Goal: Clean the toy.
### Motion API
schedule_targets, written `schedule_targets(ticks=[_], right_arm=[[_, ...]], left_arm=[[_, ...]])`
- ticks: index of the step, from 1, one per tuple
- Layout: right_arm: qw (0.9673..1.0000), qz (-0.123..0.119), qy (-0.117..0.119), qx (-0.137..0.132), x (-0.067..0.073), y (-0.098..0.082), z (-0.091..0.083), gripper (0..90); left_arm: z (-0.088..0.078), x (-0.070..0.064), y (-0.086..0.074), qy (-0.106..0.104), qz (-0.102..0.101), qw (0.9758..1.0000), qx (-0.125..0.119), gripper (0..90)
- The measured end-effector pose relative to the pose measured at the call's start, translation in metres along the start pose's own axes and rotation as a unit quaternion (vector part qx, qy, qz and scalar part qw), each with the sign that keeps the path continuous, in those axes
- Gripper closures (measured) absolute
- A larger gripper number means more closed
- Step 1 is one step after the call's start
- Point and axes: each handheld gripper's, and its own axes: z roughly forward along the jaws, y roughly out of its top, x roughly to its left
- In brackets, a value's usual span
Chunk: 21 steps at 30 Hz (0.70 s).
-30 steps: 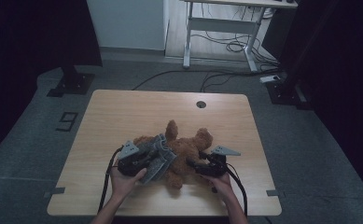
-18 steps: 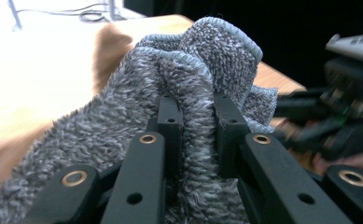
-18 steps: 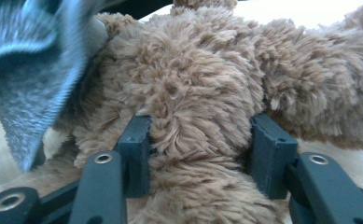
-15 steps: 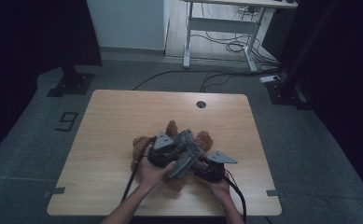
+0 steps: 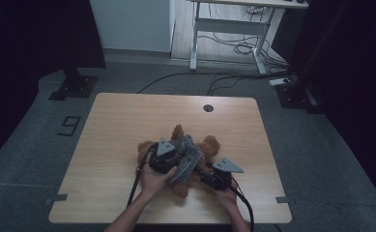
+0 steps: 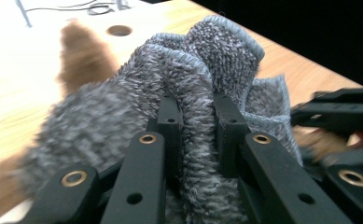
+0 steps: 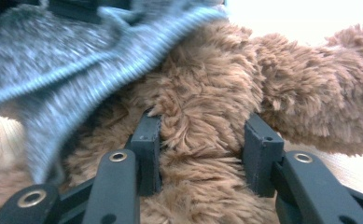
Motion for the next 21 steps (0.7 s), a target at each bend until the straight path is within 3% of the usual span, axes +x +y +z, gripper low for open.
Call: schedule_targets(ticks=[1,7,10,12,15,16,19,20,21], right_arm=[[1.0000,0.000,0.001,-0.001,0.000,0.000,0.000,56.2],[1.0000,-0.001,0.002,-0.002,0.001,0.000,0.000,56.5],[1.0000,0.002,0.003,-0.003,0.000,-0.001,0.000,56.6],[1.0000,0.004,0.003,-0.003,0.000,-0.001,0.000,56.6],[1.0000,0.006,0.005,-0.005,-0.001,-0.001,0.000,56.6],[1.0000,0.004,0.005,-0.005,-0.001,-0.001,0.000,56.7],[1.0000,0.006,0.005,-0.006,-0.001,-0.001,0.001,56.8],[0.9999,0.007,0.005,-0.006,-0.001,-0.001,0.001,56.7],[0.9999,0.008,0.005,-0.006,-0.001,-0.001,0.001,56.8]], left_arm=[[-0.012,0.010,-0.004,-0.004,-0.010,0.9999,-0.010,76.7],[-0.038,0.021,-0.006,0.003,-0.013,0.9991,-0.039,76.8],[-0.058,0.040,-0.012,0.023,-0.036,0.9977,-0.053,76.8],[-0.063,0.051,-0.019,0.044,-0.041,0.9972,-0.044,76.9],[-0.066,0.071,-0.038,0.052,-0.064,0.9962,-0.028,76.9],[-0.066,0.071,-0.038,0.052,-0.064,0.9962,-0.028,76.9],[-0.070,0.093,-0.059,0.069,-0.093,0.9932,-0.014,77.1],[-0.070,0.093,-0.059,0.069,-0.093,0.9932,-0.014,77.2],[-0.070,0.101,-0.068,0.075,-0.104,0.9917,0.000,77.2]])
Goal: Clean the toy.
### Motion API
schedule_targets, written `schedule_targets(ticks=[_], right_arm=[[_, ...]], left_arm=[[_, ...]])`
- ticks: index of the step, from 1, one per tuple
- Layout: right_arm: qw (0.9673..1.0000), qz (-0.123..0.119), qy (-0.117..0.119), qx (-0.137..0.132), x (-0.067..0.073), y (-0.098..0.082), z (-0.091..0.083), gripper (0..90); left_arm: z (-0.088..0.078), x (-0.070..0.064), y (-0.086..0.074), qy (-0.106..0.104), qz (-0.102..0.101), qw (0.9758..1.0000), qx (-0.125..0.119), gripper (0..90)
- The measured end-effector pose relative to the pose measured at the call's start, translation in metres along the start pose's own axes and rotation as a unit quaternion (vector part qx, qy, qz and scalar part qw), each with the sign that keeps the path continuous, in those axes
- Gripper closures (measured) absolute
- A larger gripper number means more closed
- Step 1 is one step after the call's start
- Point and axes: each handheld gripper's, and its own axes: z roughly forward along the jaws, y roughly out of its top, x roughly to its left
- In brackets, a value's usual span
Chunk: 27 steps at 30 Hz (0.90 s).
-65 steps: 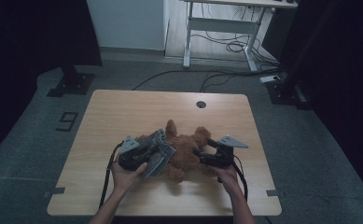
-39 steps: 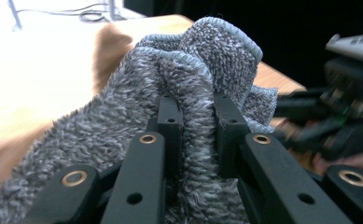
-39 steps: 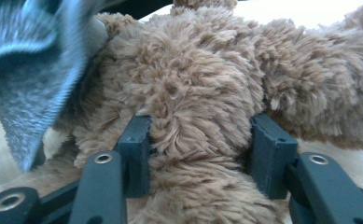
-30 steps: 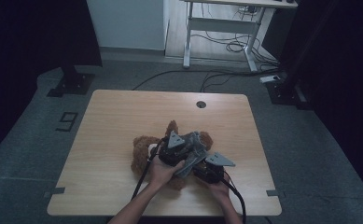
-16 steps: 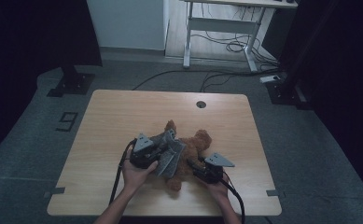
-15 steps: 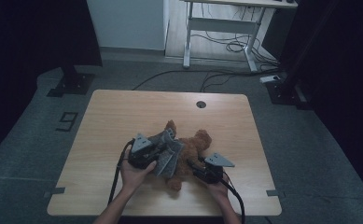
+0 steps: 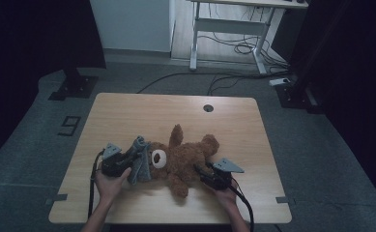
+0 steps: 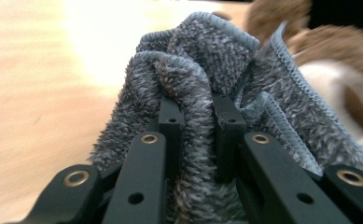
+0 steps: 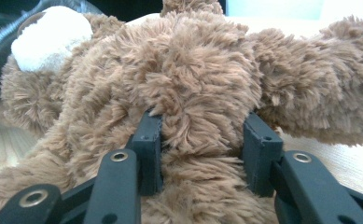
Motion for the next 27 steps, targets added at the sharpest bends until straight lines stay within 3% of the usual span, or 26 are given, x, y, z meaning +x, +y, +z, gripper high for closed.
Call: schedule_targets(ticks=[4,9,11,15,16,17,18,19,22,23,25,26,27], right_arm=[[1.0000,0.001,0.001,-0.002,0.000,-0.001,0.000,56.9],[1.0000,0.004,0.003,-0.002,-0.001,-0.001,0.000,56.9],[1.0000,0.004,0.003,-0.002,-0.001,-0.001,0.000,57.0],[1.0000,0.008,0.005,-0.002,-0.002,-0.001,0.000,57.1],[1.0000,0.008,0.005,-0.002,-0.002,-0.001,0.000,57.1],[1.0000,0.008,0.005,-0.002,-0.002,-0.001,0.000,57.1],[1.0000,0.007,0.005,-0.002,-0.002,-0.001,0.000,57.0],[1.0000,0.007,0.005,-0.002,-0.002,-0.001,0.000,57.0],[1.0000,0.007,0.006,-0.002,-0.002,-0.001,-0.001,57.1],[0.9999,0.008,0.006,-0.002,-0.003,-0.001,0.000,57.0],[0.9999,0.010,0.007,-0.002,-0.003,-0.001,0.000,57.1],[0.9999,0.010,0.007,-0.002,-0.003,-0.001,0.000,57.0],[0.9999,0.008,0.007,-0.003,-0.003,-0.001,0.000,57.1]], left_arm=[[0.002,0.008,-0.009,-0.003,-0.012,0.9998,0.017,77.3],[0.001,0.010,-0.008,-0.003,-0.014,0.9997,0.021,77.2],[-0.004,0.009,-0.005,-0.008,-0.023,0.9997,0.007,77.2],[-0.014,-0.001,0.009,-0.018,-0.010,0.9997,-0.011,77.3],[-0.018,-0.011,0.022,-0.038,-0.001,0.9990,-0.023,77.2],[-0.018,-0.011,0.022,-0.038,-0.001,0.9990,-0.023,77.3],[-0.018,-0.026,0.037,-0.053,0.013,0.9981,-0.029,77.2],[-0.018,-0.026,0.037,-0.053,0.013,0.9981,-0.029,77.2],[-0.012,-0.052,0.057,-0.074,0.037,0.9960,-0.034,77.2],[-0.003,-0.073,0.068,-0.091,0.055,0.9939,-0.030,77.2],[0.009,-0.095,0.075,-0.108,0.074,0.9911,-0.022,77.0],[0.009,-0.095,0.075,-0.108,0.074,0.9911,-0.022,77.0],[0.025,-0.114,0.079,-0.124,0.083,0.9888,-0.008,76.9]])
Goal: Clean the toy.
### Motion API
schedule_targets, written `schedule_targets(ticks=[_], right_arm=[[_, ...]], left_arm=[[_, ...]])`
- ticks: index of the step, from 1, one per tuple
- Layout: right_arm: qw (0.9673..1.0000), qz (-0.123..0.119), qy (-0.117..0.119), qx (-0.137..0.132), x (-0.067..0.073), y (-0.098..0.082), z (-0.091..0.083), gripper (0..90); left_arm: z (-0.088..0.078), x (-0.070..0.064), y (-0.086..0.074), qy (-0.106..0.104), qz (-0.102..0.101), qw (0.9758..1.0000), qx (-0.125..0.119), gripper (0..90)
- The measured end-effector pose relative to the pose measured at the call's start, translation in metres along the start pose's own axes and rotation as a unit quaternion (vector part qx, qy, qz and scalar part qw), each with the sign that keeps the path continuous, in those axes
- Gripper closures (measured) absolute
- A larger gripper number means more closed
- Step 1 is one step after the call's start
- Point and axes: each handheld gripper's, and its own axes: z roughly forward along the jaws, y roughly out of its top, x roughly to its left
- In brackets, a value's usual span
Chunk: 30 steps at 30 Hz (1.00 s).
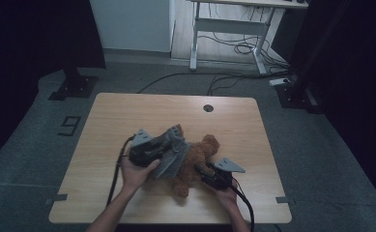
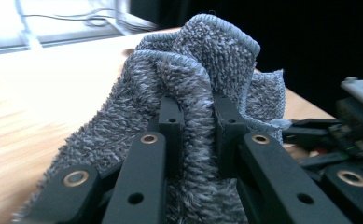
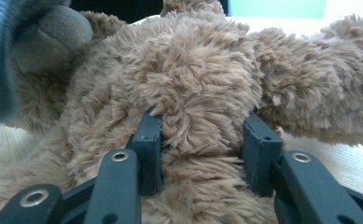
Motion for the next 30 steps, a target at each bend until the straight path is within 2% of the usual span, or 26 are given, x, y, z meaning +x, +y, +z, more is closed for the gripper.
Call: schedule_targets(ticks=[1,2,3,4,5,6,7,8,9,11,13,14,15,17,20,21,22,25,26,30], right_arm=[[1.0000,0.000,0.000,0.000,0.000,0.000,0.000,57.1],[1.0000,0.000,0.000,0.000,0.000,0.000,0.000,57.1],[1.0000,0.000,0.000,0.001,0.000,0.000,0.000,57.1],[1.0000,-0.001,0.000,0.001,0.000,0.000,0.000,57.1],[1.0000,-0.001,0.000,0.001,0.000,0.000,0.000,57.1],[1.0000,-0.002,0.000,0.000,0.001,0.000,0.000,57.1],[1.0000,-0.003,0.000,0.000,0.001,0.000,0.000,57.2],[1.0000,-0.003,0.000,0.000,0.001,0.000,-0.001,57.2],[1.0000,-0.003,0.000,0.000,0.001,0.000,-0.001,57.2],[1.0000,-0.004,0.000,0.002,0.000,0.000,-0.001,57.4],[1.0000,-0.005,0.000,0.002,0.000,0.000,0.000,57.4],[1.0000,-0.006,0.000,0.002,0.001,0.000,0.000,57.5],[1.0000,-0.007,-0.001,0.002,0.001,0.000,0.000,57.6],[1.0000,-0.006,-0.001,0.002,0.001,0.000,0.000,57.6],[1.0000,-0.006,-0.002,0.001,0.002,0.000,0.000,57.6],[1.0000,-0.004,-0.001,0.001,0.001,0.000,0.000,57.6],[1.0000,-0.004,-0.001,0.001,0.001,0.000,0.000,57.6],[1.0000,-0.004,0.000,0.001,0.002,0.000,-0.001,57.7],[1.0000,-0.004,0.000,0.001,0.002,0.000,-0.001,57.7],[1.0000,-0.005,0.001,0.001,0.003,0.000,-0.001,57.8]], left_arm=[[0.011,-0.006,0.003,-0.003,0.004,1.0000,0.008,76.9],[0.011,-0.006,0.003,-0.003,0.004,1.0000,0.008,76.9],[0.031,-0.016,0.007,-0.006,0.012,0.9996,0.023,76.9],[0.031,-0.016,0.007,-0.006,0.012,0.9996,0.023,76.9],[0.041,-0.021,0.008,-0.009,0.013,0.9994,0.032,76.9],[0.057,-0.028,0.008,-0.002,0.027,0.9984,0.050,76.8],[0.064,-0.031,0.006,0.007,0.035,0.9976,0.060,76.8],[0.064,-0.031,0.006,0.007,0.035,0.9976,0.060,76.7],[0.070,-0.031,0.004,0.015,0.040,0.9967,0.070,76.7],[0.073,-0.027,-0.001,0.013,0.031,0.9969,0.072,76.2],[0.070,-0.023,-0.003,0.013,0.026,0.9970,0.071,76.3],[0.067,-0.021,-0.004,0.017,0.027,0.9970,0.071,76.3],[0.060,-0.016,-0.005,0.031,0.025,0.9964,0.075,76.4],[0.056,-0.012,-0.005,0.035,0.023,0.9963,0.075,76.6],[0.046,0.002,-0.010,0.038,0.005,0.9965,0.075,76.7],[0.038,0.009,-0.013,0.037,-0.005,0.9969,0.069,77.1],[0.038,0.009,-0.013,0.037,-0.005,0.9969,0.069,77.2],[0.020,0.017,-0.014,0.041,-0.001,0.9977,0.054,77.3],[0.020,0.017,-0.014,0.041,-0.001,0.9977,0.054,77.3],[0.001,0.029,-0.013,0.050,-0.011,0.9980,0.036,77.2]])
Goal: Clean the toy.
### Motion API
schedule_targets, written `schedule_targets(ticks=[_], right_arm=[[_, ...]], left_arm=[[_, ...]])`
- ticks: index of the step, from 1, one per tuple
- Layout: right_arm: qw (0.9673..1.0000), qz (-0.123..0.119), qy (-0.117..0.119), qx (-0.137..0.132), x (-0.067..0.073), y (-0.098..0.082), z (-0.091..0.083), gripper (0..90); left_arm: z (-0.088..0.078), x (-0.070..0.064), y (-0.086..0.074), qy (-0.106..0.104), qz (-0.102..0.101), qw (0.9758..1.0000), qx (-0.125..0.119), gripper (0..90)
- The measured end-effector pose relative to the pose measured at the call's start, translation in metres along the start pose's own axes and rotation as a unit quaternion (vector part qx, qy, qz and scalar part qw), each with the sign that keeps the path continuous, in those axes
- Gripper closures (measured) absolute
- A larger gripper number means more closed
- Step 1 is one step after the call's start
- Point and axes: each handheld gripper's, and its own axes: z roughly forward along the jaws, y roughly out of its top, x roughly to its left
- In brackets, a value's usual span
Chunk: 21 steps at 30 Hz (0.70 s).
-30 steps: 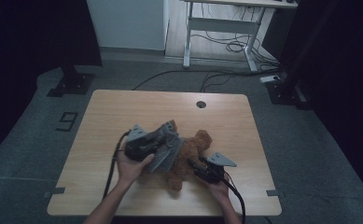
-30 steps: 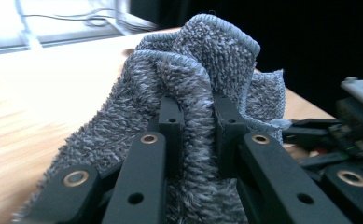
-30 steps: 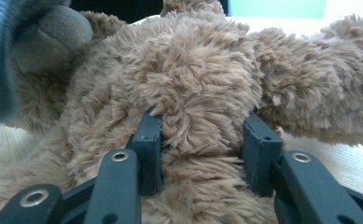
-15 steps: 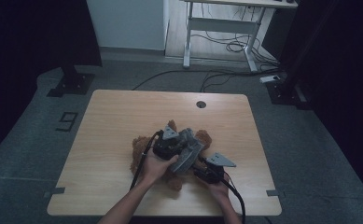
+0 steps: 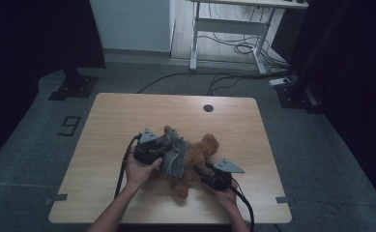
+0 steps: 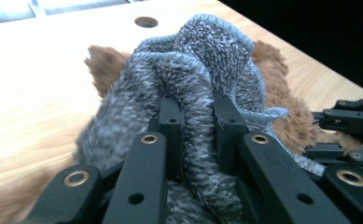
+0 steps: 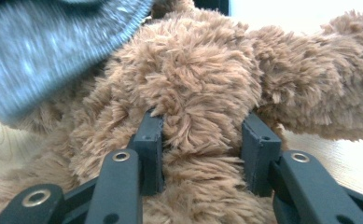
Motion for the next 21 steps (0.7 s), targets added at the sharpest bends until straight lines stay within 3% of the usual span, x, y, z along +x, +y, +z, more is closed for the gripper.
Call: schedule_targets(ticks=[3,4,5,6,8,9,10,11,17,21], right_arm=[[1.0000,0.001,0.000,0.000,0.000,0.000,0.000,57.8],[1.0000,0.001,0.000,0.000,0.000,0.000,0.000,57.8],[1.0000,0.002,0.000,0.000,-0.001,0.000,0.000,57.8],[1.0000,0.002,0.000,0.000,-0.001,0.000,0.000,57.8],[1.0000,0.003,0.000,0.000,-0.001,0.000,0.000,57.8],[1.0000,0.004,0.000,0.000,-0.001,0.000,0.000,57.8],[1.0000,0.004,0.000,0.000,-0.001,0.000,0.000,57.8],[1.0000,0.004,0.000,-0.001,-0.001,0.000,0.000,57.8],[1.0000,0.006,-0.001,-0.001,-0.001,0.000,0.000,57.9],[1.0000,0.007,-0.001,-0.001,-0.001,0.000,0.000,57.8]], left_arm=[[-0.018,0.017,-0.004,0.015,-0.015,0.9996,-0.016,77.3],[-0.018,0.017,-0.004,0.015,-0.015,0.9996,-0.016,77.4],[-0.026,0.028,-0.009,0.025,-0.026,0.9992,-0.018,77.5],[-0.026,0.028,-0.009,0.025,-0.026,0.9992,-0.018,77.6],[-0.033,0.038,-0.019,0.034,-0.034,0.9988,-0.014,77.8],[-0.038,0.049,-0.032,0.034,-0.051,0.9980,-0.013,77.9],[-0.038,0.049,-0.032,0.034,-0.051,0.9980,-0.013,78.1],[-0.042,0.059,-0.045,0.035,-0.068,0.9970,-0.014,78.2],[-0.048,0.077,-0.074,0.045,-0.090,0.9949,0.006,78.6],[-0.048,0.081,-0.081,0.049,-0.092,0.9945,0.014,78.7]])
